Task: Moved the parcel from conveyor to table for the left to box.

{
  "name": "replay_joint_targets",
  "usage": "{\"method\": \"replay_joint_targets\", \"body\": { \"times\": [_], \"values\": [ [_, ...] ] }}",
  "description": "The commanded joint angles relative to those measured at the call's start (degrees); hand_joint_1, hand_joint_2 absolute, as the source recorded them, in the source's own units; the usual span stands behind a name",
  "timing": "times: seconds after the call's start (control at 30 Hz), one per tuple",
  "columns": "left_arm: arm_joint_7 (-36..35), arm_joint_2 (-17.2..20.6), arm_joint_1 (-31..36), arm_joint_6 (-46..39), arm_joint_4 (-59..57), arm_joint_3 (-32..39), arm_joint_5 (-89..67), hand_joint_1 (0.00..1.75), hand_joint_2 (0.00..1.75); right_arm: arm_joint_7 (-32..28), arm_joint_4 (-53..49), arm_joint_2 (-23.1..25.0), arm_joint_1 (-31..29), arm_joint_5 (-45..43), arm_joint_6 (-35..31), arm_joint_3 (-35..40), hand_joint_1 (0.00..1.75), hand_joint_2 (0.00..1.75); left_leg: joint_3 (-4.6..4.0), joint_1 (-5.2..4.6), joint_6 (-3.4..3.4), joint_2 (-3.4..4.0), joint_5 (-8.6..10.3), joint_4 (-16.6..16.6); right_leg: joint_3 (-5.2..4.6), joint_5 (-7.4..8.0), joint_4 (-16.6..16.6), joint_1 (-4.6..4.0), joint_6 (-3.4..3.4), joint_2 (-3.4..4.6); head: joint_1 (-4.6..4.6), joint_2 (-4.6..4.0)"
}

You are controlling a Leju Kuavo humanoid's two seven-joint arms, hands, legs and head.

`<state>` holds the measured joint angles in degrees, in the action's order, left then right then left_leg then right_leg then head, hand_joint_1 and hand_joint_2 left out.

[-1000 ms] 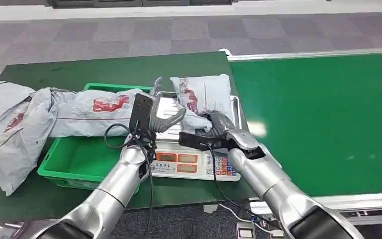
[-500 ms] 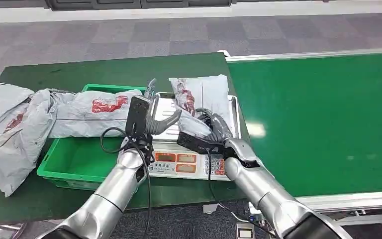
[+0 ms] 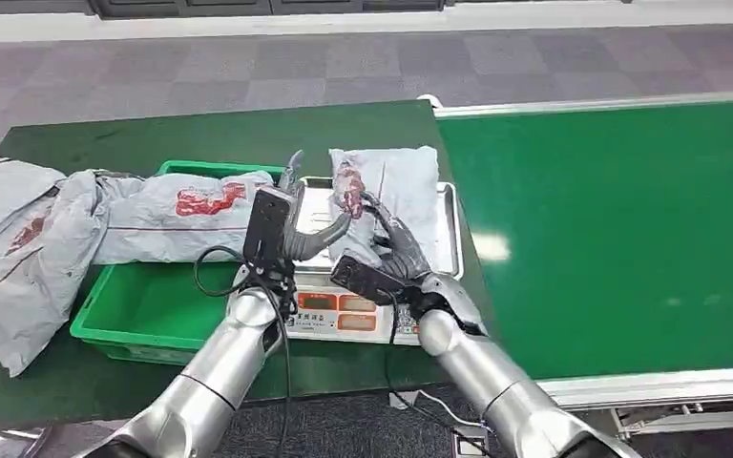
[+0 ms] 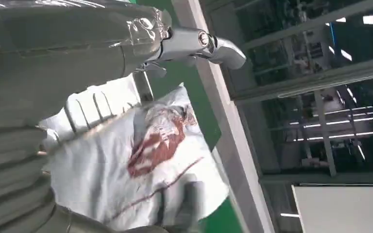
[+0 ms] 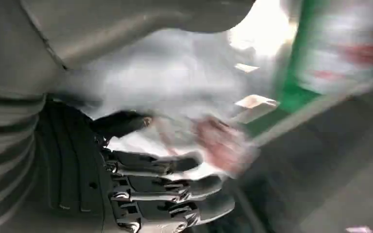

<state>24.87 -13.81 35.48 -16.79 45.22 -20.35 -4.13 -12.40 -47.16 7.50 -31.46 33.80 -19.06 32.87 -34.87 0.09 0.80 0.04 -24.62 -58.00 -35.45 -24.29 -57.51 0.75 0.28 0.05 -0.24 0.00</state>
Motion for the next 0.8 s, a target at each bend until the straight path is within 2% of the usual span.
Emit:
{"method": "replay_joint_targets", "body": {
  "times": [0.03, 0.13, 0.2, 0.27, 0.53, 0.67, 0.8],
  "values": [
    [1.09, -0.82, 4.98, -0.9, -8.0, -4.58, 0.46, 0.0, 1.75, -3.83, -23.1, -2.17, 5.57, -16.62, -2.27, -16.98, 0.0, 0.0, -0.11, 0.03, -0.02, -0.37, 0.0, -0.03, 0.06, -0.11, 0.01, -0.03, 0.0, -0.4, -0.02, 0.0],
    [1.59, -0.68, 5.19, -1.59, -9.06, -4.58, 0.96, 0.0, 1.75, -6.51, -26.36, -3.54, 7.85, -23.63, -1.58, -22.44, 0.0, 0.0, -0.08, 0.03, -0.06, -0.46, 0.01, 0.02, 0.15, -0.09, 0.13, -0.03, 0.04, -0.48, 0.0, 0.0],
    [2.03, -0.32, 5.3, -1.83, -9.42, -4.39, 1.18, 0.0, 1.75, -7.14, -26.18, -4.24, 7.66, -24.98, -1.29, -23.71, 0.0, 0.0, -0.06, -0.01, -0.06, -0.43, 0.01, 0.04, 0.16, -0.09, 0.15, 0.01, 0.03, -0.45, -0.02, 0.0],
    [2.55, -0.09, 5.98, -1.95, -10.08, -4.39, 1.05, 0.0, 1.75, -9.26, -24.01, -5.72, 5.75, -21.94, -5.69, -24.26, 0.0, 0.0, -0.08, -0.04, -0.08, -0.32, -0.02, 0.01, 0.13, -0.06, 0.15, 0.03, 0.03, -0.33, -0.02, 0.0],
    [2.43, -0.26, 6.19, -2.04, -10.06, -4.41, 1.01, 0.0, 1.75, -9.25, -23.52, -6.16, 5.39, -22.06, -5.48, -24.44, 0.0, 0.0, -0.09, -0.09, -0.08, -0.1, -0.08, -0.01, 0.0, -0.04, 0.08, 0.08, 0.01, -0.12, 0.0, 0.0],
    [0.46, 0.04, 7.26, -1.19, -12.32, -8.35, -3.24, 0.0, 1.75, -10.29, -22.82, -8.42, 6.56, -18.43, -15.56, -27.35, 0.0, 0.0, -0.1, -0.08, -0.09, -0.18, -0.06, 0.0, -0.02, -0.05, 0.07, 0.06, 0.02, -0.17, -0.02, 0.0],
    [-0.04, -0.05, 7.18, -1.01, -13.25, -9.91, -4.91, 0.0, 1.75, -10.63, -23.04, -9.75, 7.9, -18.86, -16.2, -29.16, 0.0, 0.0, 0.05, -0.04, -0.11, -0.34, -0.05, 0.11, 0.21, -0.08, 0.24, 0.02, 0.04, -0.35, -0.02, 0.0]
  ]
}}
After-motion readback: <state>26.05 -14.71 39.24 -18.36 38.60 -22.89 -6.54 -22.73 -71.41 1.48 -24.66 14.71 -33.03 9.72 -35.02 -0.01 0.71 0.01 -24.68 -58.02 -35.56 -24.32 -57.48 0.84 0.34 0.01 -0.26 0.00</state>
